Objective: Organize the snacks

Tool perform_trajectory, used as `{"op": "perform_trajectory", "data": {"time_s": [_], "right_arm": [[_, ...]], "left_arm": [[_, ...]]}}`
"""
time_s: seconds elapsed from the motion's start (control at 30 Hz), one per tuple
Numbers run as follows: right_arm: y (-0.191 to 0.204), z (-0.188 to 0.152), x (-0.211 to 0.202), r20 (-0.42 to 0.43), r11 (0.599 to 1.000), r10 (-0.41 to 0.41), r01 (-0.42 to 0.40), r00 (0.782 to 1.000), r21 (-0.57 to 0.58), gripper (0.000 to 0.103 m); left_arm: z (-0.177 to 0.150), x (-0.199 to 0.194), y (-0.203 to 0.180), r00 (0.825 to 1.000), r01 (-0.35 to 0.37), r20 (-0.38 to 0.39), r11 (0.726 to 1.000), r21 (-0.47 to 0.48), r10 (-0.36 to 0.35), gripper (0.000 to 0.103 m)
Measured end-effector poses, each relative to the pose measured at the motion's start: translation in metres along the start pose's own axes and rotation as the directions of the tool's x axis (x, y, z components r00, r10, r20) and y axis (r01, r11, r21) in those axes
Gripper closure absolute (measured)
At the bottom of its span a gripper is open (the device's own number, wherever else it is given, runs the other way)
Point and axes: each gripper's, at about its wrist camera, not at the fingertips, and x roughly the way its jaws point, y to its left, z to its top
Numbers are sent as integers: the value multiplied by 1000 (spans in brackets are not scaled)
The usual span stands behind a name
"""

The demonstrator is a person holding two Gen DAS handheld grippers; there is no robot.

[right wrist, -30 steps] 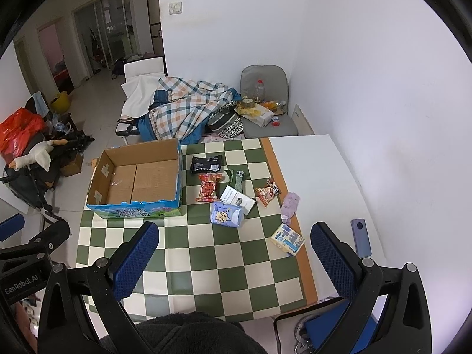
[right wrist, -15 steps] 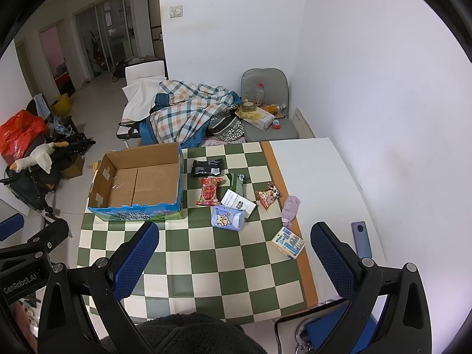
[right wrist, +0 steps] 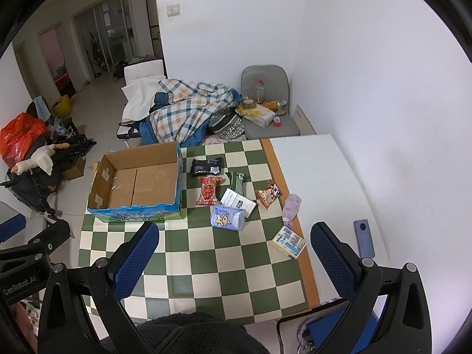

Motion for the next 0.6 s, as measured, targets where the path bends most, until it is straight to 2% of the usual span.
{"op": "perform_trajectory", "data": {"time_s": [0.13,0.2,0.27,0.3,0.37,0.43,0.47,0.53,0.57,0.6], "right_arm": [[-27,8,32,-68,999,-1,5,998,47,0],[-46,12,64,-147,998,-24,32,989,54,0],[-69,11,101,-217,996,-50,64,975,59,0],[-80,8,121,-260,994,-72,90,963,58,0],[-106,-4,163,-343,990,-93,123,935,67,0],[-131,-21,208,-433,981,-89,154,897,116,0],[-146,-33,229,-461,976,-63,150,885,155,0],[-173,-57,271,-535,950,-29,190,844,248,0],[-189,-70,291,-556,926,23,192,831,325,0],[-200,-81,307,-566,899,67,196,822,391,0]], "left_arm": [[17,49,-27,999,3,-52,998,58,0,0],[23,86,-43,993,23,-120,995,100,-10,0],[27,131,-56,977,50,-214,992,114,-25,0],[29,158,-62,954,101,-290,991,87,-72,0],[28,210,-72,896,171,-414,985,-10,-160,0],[22,250,-79,843,200,-487,973,-112,-229,0],[20,277,-85,803,207,-530,962,-180,-272,0],[14,311,-97,757,200,-571,944,-262,-319,0],[11,334,-106,727,194,-594,932,-304,-345,0],[9,347,-113,708,187,-610,927,-325,-356,0]]}}
